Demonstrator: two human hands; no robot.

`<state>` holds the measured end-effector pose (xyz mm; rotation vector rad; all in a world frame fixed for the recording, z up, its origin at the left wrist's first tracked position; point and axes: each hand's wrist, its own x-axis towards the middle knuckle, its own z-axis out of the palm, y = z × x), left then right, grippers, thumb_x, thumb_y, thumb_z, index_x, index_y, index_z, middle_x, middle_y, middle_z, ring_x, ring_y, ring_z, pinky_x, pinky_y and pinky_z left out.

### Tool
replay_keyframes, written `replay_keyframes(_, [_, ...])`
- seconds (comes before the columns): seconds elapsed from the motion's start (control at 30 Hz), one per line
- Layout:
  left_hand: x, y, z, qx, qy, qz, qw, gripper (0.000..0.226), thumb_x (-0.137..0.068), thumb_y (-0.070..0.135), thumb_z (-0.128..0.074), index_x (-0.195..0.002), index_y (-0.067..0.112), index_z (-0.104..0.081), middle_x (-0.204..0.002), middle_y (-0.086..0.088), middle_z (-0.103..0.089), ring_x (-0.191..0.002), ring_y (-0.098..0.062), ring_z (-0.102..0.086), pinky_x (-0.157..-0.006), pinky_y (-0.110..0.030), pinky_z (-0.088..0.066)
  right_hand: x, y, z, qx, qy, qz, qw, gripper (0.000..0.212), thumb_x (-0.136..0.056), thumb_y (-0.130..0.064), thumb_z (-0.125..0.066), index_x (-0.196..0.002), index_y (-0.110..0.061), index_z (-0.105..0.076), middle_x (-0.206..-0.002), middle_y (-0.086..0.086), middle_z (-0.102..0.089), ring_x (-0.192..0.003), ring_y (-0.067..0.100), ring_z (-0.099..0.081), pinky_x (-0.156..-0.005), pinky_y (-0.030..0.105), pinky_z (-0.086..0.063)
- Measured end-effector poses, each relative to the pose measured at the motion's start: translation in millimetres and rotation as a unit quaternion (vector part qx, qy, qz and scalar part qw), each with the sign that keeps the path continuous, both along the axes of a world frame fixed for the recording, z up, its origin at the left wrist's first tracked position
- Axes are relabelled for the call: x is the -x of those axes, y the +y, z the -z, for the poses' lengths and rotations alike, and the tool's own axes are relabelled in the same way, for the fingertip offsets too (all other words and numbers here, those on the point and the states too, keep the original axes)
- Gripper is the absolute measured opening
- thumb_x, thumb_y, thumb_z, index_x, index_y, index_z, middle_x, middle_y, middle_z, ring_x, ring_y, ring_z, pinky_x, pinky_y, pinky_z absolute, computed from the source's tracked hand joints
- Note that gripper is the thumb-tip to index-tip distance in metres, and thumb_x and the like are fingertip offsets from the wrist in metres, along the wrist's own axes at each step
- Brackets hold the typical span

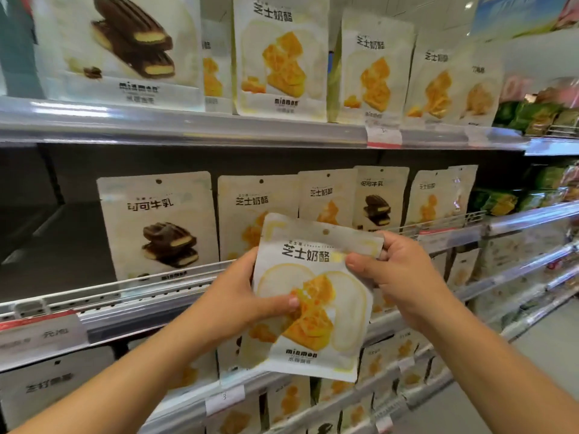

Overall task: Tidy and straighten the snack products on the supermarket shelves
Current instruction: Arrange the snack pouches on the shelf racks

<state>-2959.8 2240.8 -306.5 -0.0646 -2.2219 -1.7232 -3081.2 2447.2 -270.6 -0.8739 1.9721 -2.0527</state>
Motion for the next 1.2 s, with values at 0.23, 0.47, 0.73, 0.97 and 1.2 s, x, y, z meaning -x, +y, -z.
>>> replay_keyframes(0.23, [103.5,96.8,6.7,0.034,0.008,-0.007,0.999,0.061,-0.058,0.04,-0.088,-0.11,0.053,-0.06,-0.113,0.013,-0.072,-0.102,-0.011,-0.07,-0.081,-0.037,-0.06,91.7,102.1,3.1,-0.011,-0.029,0.016,0.999,0.023,-0.082,0.006,-0.069,-0.095,-0.013,-0.069,-0.081,0.006,-0.076,-0.071,0.018,-0.074,-0.052,0.022,-0.055])
replay_keyframes(0.47, [187.9,168.8,5.1,0.034,0.008,-0.019,0.999,0.053,-0.069,0.021,-0.088,-0.104,0.051,-0.063,-0.106,0.015,-0.074,-0.094,-0.009,-0.072,-0.073,-0.029,-0.061,174.1,180.2,-8.5,-0.046,-0.027,0.007,0.999,0.037,-0.075,0.0,-0.078,-0.106,-0.014,-0.064,-0.089,0.002,-0.077,-0.081,0.018,-0.074,-0.059,0.024,-0.057])
replay_keyframes(0.73, [236.0,185.5,4.1,0.048,0.005,-0.02,0.999,0.053,-0.07,0.018,-0.087,-0.11,0.043,-0.061,-0.106,0.02,-0.072,-0.094,-0.003,-0.07,-0.071,-0.023,-0.059,227.7,192.1,-40.8,-0.267,0.226,0.055,0.935,0.03,-0.065,-0.049,-0.081,-0.091,-0.04,-0.069,-0.088,-0.021,-0.07,-0.079,-0.001,-0.066,-0.067,0.02,-0.054])
replay_keyframes(0.97, [273.6,173.5,5.3,0.039,0.028,0.007,0.999,0.057,-0.074,0.028,-0.084,-0.12,0.044,-0.054,-0.113,0.025,-0.068,-0.102,-0.001,-0.067,-0.076,-0.024,-0.059,254.0,166.1,-58.0,-0.422,0.366,0.068,0.826,0.01,-0.082,-0.043,-0.071,-0.087,-0.037,-0.065,-0.084,-0.019,-0.063,-0.08,-0.003,-0.056,-0.064,0.017,-0.044])
replay_keyframes(1.2, [316.6,142.7,-40.2,0.045,0.104,-0.151,0.982,0.025,-0.092,0.048,-0.052,-0.114,0.038,-0.059,-0.1,0.027,-0.067,-0.095,0.01,-0.061,-0.074,-0.012,-0.053,293.8,165.6,-59.3,-0.386,0.326,0.081,0.859,0.02,-0.082,-0.034,-0.075,-0.071,-0.04,-0.06,-0.077,-0.018,-0.064,-0.07,-0.004,-0.058,-0.052,0.009,-0.036])
